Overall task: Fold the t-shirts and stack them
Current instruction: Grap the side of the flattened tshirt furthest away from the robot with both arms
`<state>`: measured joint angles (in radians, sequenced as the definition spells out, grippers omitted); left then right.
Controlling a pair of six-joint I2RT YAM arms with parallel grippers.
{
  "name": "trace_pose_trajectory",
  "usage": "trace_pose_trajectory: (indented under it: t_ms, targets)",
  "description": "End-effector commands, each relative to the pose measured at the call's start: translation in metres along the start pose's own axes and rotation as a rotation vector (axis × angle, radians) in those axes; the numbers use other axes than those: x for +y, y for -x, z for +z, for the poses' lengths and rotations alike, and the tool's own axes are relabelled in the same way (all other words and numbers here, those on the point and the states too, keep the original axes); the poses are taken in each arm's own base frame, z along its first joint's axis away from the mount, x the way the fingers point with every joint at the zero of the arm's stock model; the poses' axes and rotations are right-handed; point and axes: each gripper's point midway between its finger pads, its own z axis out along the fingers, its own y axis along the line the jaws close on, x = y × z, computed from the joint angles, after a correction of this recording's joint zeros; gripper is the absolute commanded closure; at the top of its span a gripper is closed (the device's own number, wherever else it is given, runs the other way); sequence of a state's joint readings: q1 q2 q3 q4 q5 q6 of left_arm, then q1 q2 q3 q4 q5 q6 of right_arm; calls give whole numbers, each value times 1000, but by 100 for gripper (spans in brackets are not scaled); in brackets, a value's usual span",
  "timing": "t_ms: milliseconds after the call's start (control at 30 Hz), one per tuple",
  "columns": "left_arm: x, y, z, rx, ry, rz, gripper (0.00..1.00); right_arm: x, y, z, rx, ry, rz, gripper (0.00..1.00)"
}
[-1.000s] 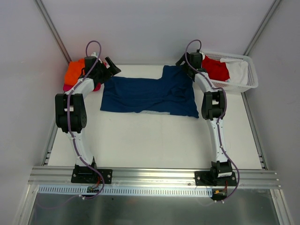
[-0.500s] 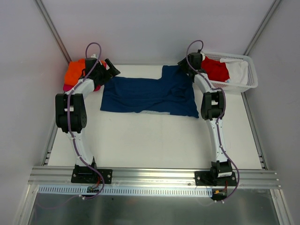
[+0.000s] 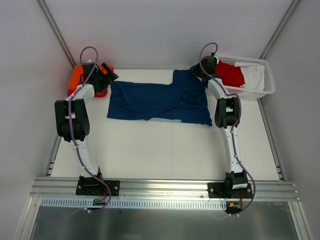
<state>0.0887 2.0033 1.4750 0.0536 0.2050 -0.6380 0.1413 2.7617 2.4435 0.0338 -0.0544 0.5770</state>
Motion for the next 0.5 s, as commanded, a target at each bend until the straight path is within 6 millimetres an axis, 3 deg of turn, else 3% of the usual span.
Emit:
trace_pose_trajectory:
  t_ms: [0,300,467]
  targets:
    - [-4,7,6,-4,-22,-5,1,-109,102,-9,-192,-191,105,94]
    - [-7,3,12,23,-48,-11,1,-116,96,-19,-156,-229,136,99]
    - [-11,5,33,68,-82,16,1,-120,88,-26,-131,-246,112,100]
